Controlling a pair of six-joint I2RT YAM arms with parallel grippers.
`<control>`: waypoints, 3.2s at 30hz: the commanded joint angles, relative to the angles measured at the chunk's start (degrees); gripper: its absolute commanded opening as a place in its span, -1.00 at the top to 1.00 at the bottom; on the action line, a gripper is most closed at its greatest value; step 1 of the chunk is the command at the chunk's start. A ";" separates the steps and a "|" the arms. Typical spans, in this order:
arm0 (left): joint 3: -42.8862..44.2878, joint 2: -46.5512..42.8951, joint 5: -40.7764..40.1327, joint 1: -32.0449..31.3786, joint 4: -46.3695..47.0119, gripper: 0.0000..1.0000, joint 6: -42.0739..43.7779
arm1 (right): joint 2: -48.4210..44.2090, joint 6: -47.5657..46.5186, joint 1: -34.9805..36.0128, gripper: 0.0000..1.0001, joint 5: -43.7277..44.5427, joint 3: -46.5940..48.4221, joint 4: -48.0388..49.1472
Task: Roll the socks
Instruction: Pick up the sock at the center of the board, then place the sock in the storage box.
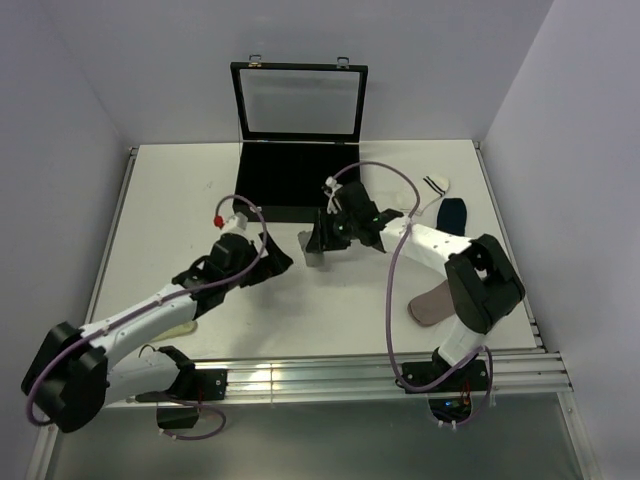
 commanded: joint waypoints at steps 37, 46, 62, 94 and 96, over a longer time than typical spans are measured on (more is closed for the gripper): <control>7.49 -21.06 -12.59 19.12 -18.36 -0.94 22.51 | 24.03 -36.94 -17.89 1.00 -6.36 46.19 -22.15; 6.79 -21.68 -15.32 19.12 -18.97 -0.93 24.19 | 26.67 -42.49 -17.89 1.00 -7.51 48.13 -29.01; 6.61 -21.06 -16.99 19.12 -18.10 -0.92 24.27 | 30.62 -46.54 -17.10 1.00 -0.57 52.52 -37.81; 6.70 -18.52 -18.31 19.12 -18.27 -0.91 23.75 | 40.81 -48.21 -14.38 1.00 11.73 57.26 -45.89; 6.70 -18.25 -18.31 19.12 -18.36 -0.91 23.66 | 41.52 -47.60 -14.11 1.00 13.23 57.88 -46.69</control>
